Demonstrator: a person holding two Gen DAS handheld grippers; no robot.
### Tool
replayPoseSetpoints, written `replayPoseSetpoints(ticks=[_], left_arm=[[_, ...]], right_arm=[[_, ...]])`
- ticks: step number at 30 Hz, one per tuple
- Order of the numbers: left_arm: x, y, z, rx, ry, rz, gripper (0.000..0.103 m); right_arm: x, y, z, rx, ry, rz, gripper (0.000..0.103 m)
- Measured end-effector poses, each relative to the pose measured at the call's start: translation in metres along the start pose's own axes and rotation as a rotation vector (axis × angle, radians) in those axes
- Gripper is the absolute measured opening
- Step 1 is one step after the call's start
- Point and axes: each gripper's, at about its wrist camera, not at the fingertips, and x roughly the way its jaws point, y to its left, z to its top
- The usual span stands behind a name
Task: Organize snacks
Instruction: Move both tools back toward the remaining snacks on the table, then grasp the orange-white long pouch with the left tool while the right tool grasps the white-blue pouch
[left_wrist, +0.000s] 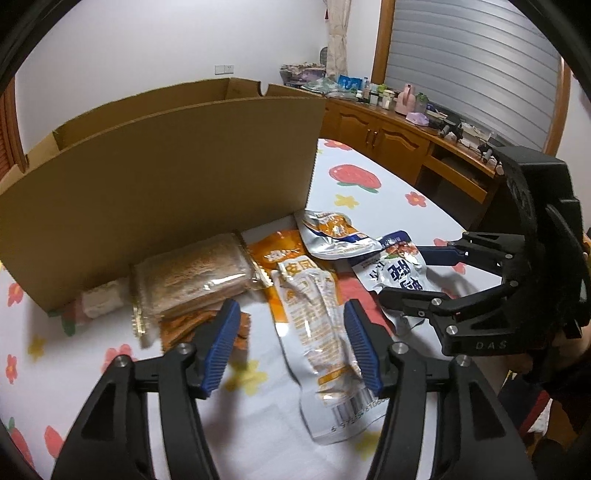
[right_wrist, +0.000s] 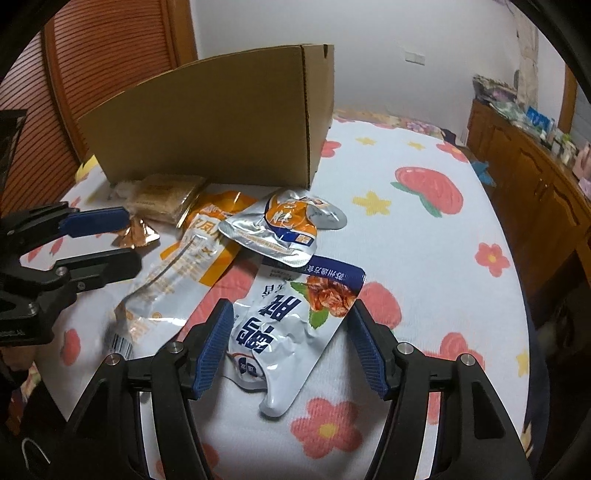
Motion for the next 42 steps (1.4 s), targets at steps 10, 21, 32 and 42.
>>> replayPoseSetpoints(ticks=[10,21,32,42], left_arm=[[0.021,-0.014,0.009,0.011,0.061,-0.004,0.064],[0.045,-0.016,0.017,0.035,0.146,0.049,0.056],[0.051,-0.018,0.021,0.067,0.174,0.078,0.055],[0.032,-0.019,0.002,0.109,0.153,0.047,0.048]], right_arm=[[-0.008,-0.006,-0.008,-0.019,-0.013,0.026,0.048],[-0.007,-0.005,-0.01,-0.016,-0.034,0.025,0.048],[-0.007,-0.003,-0.011,-0.02,-0.04,0.014,0.049],[-0.007,-0.003,-0.011,-0.02,-0.04,0.013,0.049]])
